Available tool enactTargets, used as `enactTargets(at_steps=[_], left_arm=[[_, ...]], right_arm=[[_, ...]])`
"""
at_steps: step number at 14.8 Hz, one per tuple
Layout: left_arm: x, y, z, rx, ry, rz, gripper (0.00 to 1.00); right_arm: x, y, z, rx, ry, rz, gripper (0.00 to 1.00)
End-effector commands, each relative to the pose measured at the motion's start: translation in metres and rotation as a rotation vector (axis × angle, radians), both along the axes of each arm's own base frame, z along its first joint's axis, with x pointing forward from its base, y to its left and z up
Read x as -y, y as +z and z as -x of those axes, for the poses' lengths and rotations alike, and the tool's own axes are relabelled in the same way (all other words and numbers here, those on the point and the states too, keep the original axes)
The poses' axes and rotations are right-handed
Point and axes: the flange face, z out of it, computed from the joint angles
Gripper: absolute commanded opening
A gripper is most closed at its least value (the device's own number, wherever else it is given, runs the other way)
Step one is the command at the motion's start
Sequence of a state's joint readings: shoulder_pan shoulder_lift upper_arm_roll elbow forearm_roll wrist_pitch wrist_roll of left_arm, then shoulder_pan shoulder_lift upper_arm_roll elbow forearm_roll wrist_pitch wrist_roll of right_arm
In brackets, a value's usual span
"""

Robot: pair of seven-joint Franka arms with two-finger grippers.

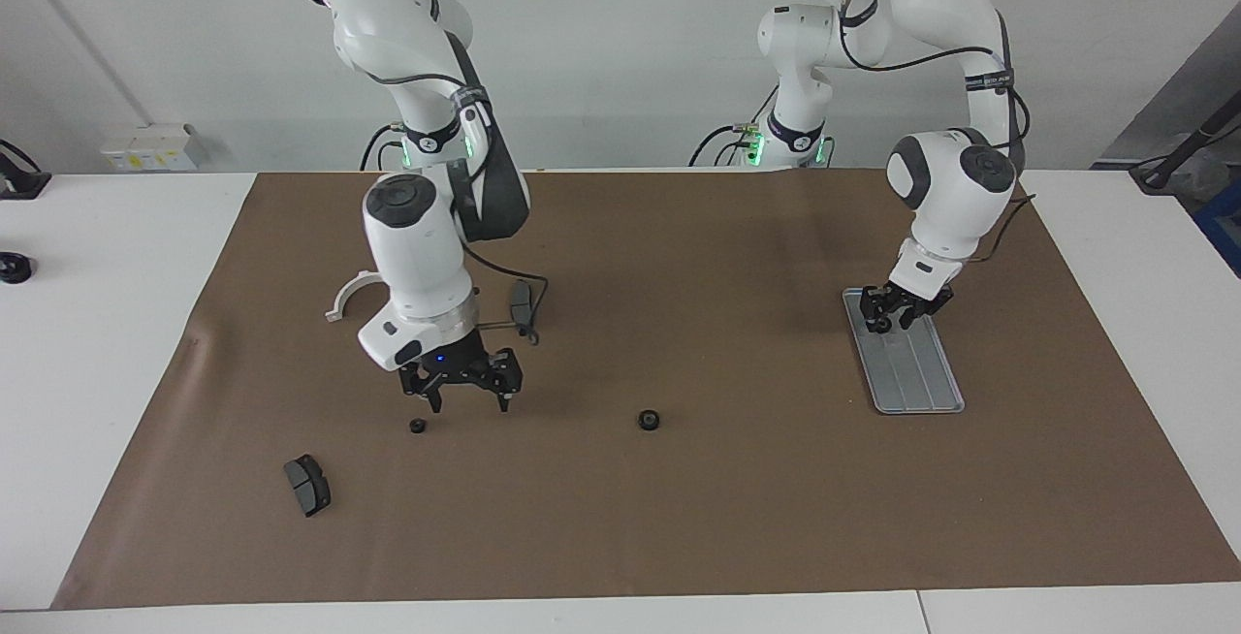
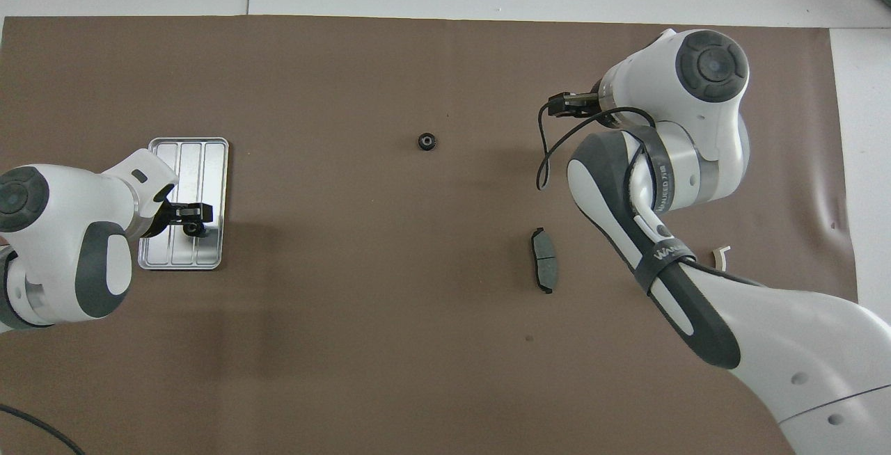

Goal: Pick bearing gear from pile to tray
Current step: 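Release the second bearing mid-table with the right gripper and withdraw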

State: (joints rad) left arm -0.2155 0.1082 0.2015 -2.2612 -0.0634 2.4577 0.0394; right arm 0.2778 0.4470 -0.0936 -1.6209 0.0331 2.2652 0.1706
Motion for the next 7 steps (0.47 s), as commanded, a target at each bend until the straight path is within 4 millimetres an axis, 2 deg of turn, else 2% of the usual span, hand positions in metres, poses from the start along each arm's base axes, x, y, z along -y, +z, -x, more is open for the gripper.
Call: enactTargets(at_steps=[1, 3, 5, 7], left_arm=[[0.015, 0.030, -0.010, 0.034, -0.033, 0.015, 1.00], [0.031, 0.059, -0.030, 0.013, -0.065, 0.011, 1.00], [0.065, 0.079, -0.049, 0.033, -0.121, 0.002, 1.00], [0.090, 0.092, -0.062, 0.068, -0.162, -0.004, 1.00]], right_arm=[[0.038, -0.026, 0.013, -0.047, 0.112, 0.038, 1.00], [0.049, -0.041, 0.011, -0.069, 0.141, 0.041, 1.00], [0.061, -0.057, 0.009, -0.090, 0.146, 0.044, 1.00], [0.063, -0.069, 0.006, -0.070, 0.156, 0.045, 1.00]])
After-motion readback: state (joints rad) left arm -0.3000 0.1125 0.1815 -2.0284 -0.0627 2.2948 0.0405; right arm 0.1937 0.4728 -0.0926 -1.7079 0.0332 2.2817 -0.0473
